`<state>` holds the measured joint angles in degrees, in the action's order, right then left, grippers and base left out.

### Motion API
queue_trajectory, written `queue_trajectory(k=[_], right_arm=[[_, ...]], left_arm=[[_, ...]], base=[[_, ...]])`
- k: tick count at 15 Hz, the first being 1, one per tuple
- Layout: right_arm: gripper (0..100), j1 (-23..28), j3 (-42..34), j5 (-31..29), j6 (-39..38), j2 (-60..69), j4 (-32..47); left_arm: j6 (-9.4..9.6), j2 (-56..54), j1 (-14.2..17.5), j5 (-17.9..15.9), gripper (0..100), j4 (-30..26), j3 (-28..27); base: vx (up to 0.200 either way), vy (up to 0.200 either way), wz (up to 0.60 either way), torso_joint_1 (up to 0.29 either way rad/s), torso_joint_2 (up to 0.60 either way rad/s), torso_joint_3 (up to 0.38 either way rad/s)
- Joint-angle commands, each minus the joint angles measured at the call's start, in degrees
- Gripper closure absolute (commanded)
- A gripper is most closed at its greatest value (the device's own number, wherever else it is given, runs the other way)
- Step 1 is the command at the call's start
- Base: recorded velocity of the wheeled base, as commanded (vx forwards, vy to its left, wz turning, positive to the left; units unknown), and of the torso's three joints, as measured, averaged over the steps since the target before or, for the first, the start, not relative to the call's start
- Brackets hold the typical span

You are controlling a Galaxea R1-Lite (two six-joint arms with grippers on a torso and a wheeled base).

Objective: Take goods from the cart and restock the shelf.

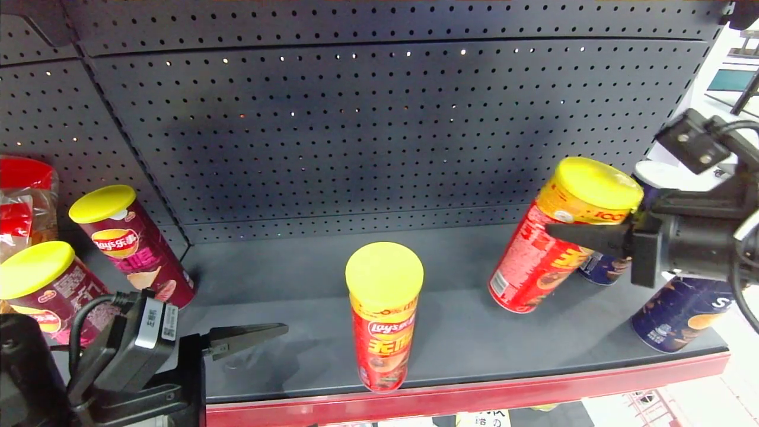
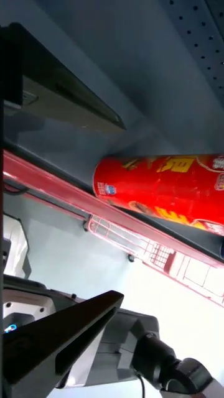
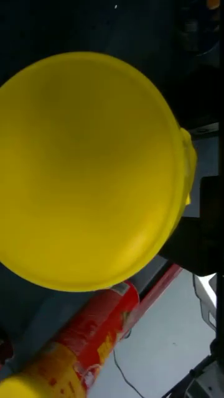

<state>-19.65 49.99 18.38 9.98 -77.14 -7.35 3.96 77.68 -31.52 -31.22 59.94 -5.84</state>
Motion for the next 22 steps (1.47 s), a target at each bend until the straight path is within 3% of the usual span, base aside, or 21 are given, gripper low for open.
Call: queue_trajectory(k=[1,12,22], right_arm=[[100,-2.67,7.4,0.07,0.12,-9.96,-0.21],[100,-10.67,24.45,-0.63,0.3,-27.54,0.32],[100,-12.08,26.47,-0.63,1.0,-31.14,0.32]], left_arm=[[-0.01,-0.86,-0.03,0.19,0,0.0,0.48],[-0.01,0.19,0.06,1.6,0,-0.09,0.48],[-0.01,2.3,0.06,2.3,0,0.0,0.13]], base=[[0.0,0.0,0.0,0.0,0.0,0.0],[0.0,0.0,0.0,0.0,0.0,0.0],[0.0,0.0,0.0,0.0,0.0,0.0]])
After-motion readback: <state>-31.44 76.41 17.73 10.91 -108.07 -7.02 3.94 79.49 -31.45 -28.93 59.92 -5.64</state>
